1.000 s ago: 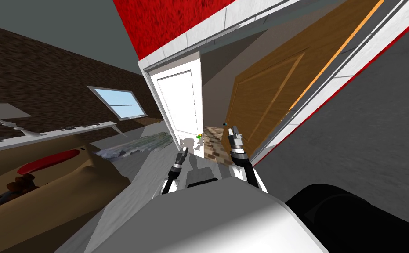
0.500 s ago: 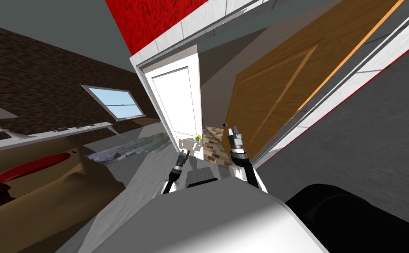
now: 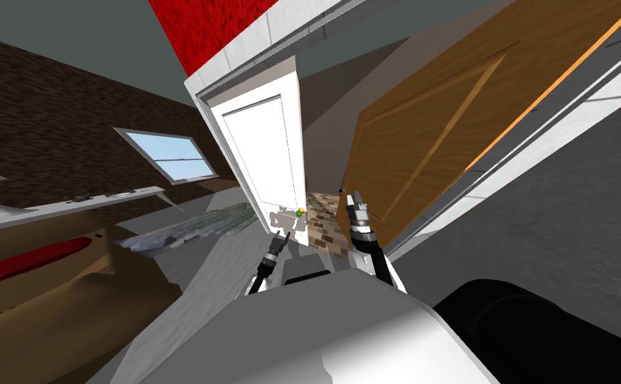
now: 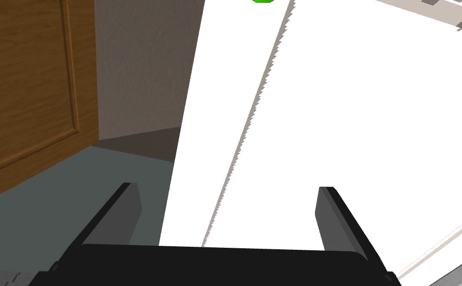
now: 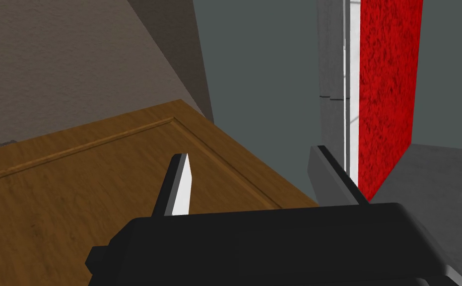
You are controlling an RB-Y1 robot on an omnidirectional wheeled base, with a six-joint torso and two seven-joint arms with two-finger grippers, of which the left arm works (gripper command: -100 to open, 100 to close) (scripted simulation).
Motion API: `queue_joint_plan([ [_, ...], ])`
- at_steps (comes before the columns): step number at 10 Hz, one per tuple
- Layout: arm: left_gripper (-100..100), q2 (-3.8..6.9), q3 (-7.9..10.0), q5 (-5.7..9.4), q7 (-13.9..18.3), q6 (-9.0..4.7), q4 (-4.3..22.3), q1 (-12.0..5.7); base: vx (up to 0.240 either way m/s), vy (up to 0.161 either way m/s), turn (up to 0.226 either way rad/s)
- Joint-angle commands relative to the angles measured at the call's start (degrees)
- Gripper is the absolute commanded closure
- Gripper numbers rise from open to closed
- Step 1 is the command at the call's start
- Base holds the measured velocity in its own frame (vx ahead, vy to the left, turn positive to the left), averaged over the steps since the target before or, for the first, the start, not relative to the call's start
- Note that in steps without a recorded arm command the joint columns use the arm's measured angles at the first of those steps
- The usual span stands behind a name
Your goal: Push the door open
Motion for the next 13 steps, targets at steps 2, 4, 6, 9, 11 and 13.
queue_joint_plan([
  [2, -100, 0.36, -0.40, -0.67, -3.09, -0.56, 3.16, -0.81, 0.092, -0.032, -0.013],
  [4, -100, 0.61, -0.65, -1.12, -5.18, -1.05, 5.56, -1.50, 0.097, -0.025, -0.012],
  [6, -100, 0.84, -0.89, -1.54, -7.14, -1.51, 7.81, -2.14, 0.100, -0.026, -0.011],
  [9, -100, 1.22, -1.28, -2.24, -10.45, -2.28, 11.62, -3.23, 0.101, -0.032, -0.013],
  [11, -100, 1.47, -1.56, -2.74, -12.76, -2.82, 14.28, -3.99, 0.112, -0.017, -0.012],
  [13, -100, 1.49, -1.59, -2.80, -12.97, -2.92, 14.77, -4.21, 0.070, -0.018, -0.007],
])
